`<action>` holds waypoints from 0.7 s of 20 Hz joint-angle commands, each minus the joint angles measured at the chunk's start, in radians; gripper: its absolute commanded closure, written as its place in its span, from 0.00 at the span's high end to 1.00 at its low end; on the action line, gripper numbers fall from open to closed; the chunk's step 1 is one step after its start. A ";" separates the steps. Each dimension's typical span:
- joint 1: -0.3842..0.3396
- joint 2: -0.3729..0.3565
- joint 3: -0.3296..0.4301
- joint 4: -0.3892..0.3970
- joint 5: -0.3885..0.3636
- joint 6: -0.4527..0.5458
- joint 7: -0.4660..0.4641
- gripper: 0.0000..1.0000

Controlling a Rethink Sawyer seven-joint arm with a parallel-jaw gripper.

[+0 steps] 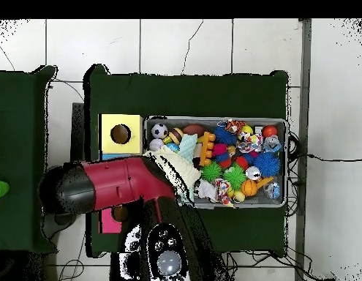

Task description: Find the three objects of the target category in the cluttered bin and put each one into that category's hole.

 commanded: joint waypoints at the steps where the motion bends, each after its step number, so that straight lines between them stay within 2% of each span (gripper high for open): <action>1: 0.025 0.123 -0.113 0.057 -0.042 -0.132 0.247 0.00; 10: 0.064 0.147 -0.173 0.013 -0.010 -0.085 0.215 0.00; 14: 0.065 0.130 -0.185 0.020 0.000 -0.033 0.192 0.00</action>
